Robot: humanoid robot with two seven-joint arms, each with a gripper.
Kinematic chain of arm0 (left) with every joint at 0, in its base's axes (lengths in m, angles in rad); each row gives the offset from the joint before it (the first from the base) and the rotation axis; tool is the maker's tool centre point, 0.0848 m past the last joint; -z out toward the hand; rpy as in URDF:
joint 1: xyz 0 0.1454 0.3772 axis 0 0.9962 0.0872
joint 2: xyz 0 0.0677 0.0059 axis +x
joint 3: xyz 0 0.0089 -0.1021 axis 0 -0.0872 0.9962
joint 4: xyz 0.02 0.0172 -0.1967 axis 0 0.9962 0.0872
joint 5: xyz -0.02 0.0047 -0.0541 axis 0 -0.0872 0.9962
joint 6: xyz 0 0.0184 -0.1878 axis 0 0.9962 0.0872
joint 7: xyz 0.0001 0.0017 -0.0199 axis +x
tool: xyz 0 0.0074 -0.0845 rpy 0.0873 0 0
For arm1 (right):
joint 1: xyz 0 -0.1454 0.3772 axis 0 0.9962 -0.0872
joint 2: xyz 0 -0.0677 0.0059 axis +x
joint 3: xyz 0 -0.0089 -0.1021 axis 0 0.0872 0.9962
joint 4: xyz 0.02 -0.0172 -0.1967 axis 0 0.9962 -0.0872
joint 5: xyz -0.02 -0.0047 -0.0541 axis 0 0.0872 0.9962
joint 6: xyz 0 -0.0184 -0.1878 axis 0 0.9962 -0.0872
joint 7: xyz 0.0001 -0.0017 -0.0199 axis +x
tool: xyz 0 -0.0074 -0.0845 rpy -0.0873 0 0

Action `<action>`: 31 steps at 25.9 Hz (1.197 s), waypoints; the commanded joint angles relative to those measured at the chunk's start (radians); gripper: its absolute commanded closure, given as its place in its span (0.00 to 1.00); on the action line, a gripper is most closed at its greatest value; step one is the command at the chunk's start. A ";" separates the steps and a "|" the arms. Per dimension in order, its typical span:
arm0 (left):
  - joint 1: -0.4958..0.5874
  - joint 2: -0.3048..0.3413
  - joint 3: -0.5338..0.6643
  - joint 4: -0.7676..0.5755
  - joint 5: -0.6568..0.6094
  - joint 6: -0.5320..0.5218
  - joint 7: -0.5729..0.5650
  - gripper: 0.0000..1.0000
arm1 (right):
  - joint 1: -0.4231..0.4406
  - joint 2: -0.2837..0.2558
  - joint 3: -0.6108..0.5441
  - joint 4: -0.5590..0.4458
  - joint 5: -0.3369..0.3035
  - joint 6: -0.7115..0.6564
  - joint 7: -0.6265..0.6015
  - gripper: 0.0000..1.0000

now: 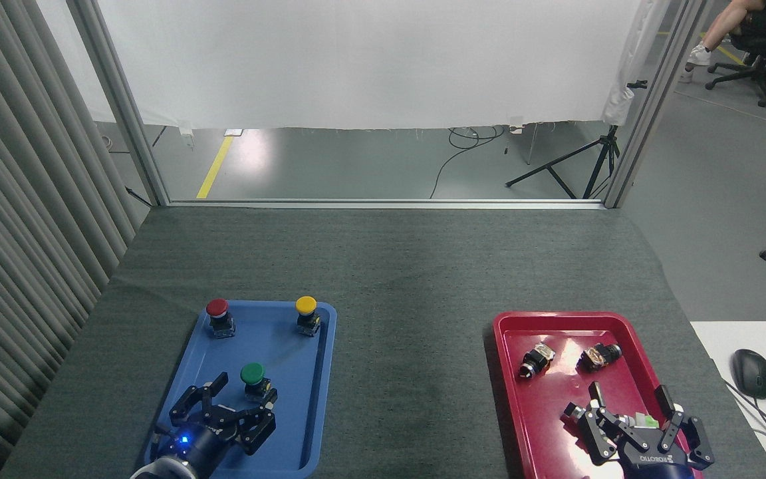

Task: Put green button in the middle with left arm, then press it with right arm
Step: 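Grasp the green button with the left hand and carry it off the tray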

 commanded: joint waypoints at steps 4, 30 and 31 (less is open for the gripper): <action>-0.032 -0.007 -0.011 0.046 0.000 0.016 -0.001 0.01 | -0.012 -0.015 0.005 0.004 -0.002 -0.006 -0.006 0.00; -0.249 -0.139 -0.244 0.081 -0.008 -0.122 0.047 1.00 | -0.068 -0.058 -0.029 0.017 -0.062 -0.024 -0.003 0.00; -0.276 -0.174 -0.268 0.112 -0.017 -0.122 0.047 1.00 | -0.068 -0.057 -0.029 0.017 -0.062 -0.024 -0.003 0.00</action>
